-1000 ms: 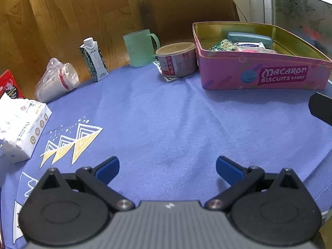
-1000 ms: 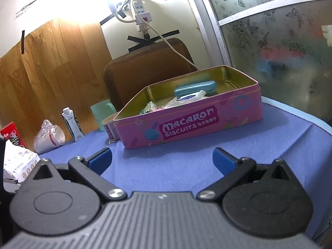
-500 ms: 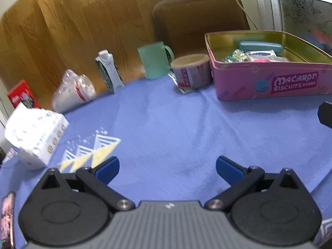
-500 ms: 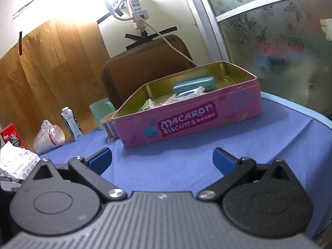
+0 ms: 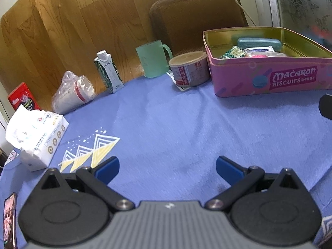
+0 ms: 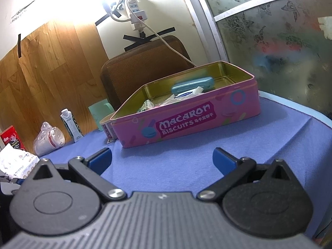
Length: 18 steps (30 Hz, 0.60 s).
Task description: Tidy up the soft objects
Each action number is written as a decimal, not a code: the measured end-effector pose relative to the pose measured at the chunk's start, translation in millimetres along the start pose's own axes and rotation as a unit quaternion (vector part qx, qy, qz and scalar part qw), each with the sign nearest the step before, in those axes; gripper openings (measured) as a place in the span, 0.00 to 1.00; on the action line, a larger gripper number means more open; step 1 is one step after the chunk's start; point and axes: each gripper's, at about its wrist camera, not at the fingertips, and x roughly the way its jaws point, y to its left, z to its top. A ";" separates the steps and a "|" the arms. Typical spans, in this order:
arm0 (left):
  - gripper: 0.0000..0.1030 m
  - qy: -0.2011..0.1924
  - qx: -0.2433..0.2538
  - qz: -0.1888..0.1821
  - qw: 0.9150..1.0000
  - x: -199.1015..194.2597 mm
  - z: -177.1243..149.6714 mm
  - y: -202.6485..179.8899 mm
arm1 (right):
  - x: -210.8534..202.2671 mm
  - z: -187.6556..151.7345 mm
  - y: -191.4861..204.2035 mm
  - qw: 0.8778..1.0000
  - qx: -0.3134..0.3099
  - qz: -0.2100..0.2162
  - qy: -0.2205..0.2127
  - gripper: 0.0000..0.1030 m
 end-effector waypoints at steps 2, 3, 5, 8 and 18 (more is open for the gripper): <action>1.00 0.005 0.000 -0.006 1.000 1.0 -1.0 0.0 | 0.0 -0.1 0.0 1.000 0.000 0.000 0.000 1.00; 1.00 0.008 0.001 -0.010 1.000 1.6 -1.4 -0.4 | 0.1 -0.1 -0.1 1.000 0.000 0.000 0.001 1.00; 1.00 0.015 0.002 -0.020 1.000 3.0 -2.1 -1.6 | 0.3 0.1 -0.8 1.000 0.002 0.000 0.002 1.00; 1.00 0.023 0.005 -0.029 0.999 3.8 -3.5 -4.2 | -0.1 -0.4 -1.1 1.000 0.003 -0.001 0.002 1.00; 1.00 0.027 0.012 -0.043 0.999 3.3 -3.7 -6.3 | 1.0 -0.7 -1.7 1.000 0.006 -0.001 0.004 1.00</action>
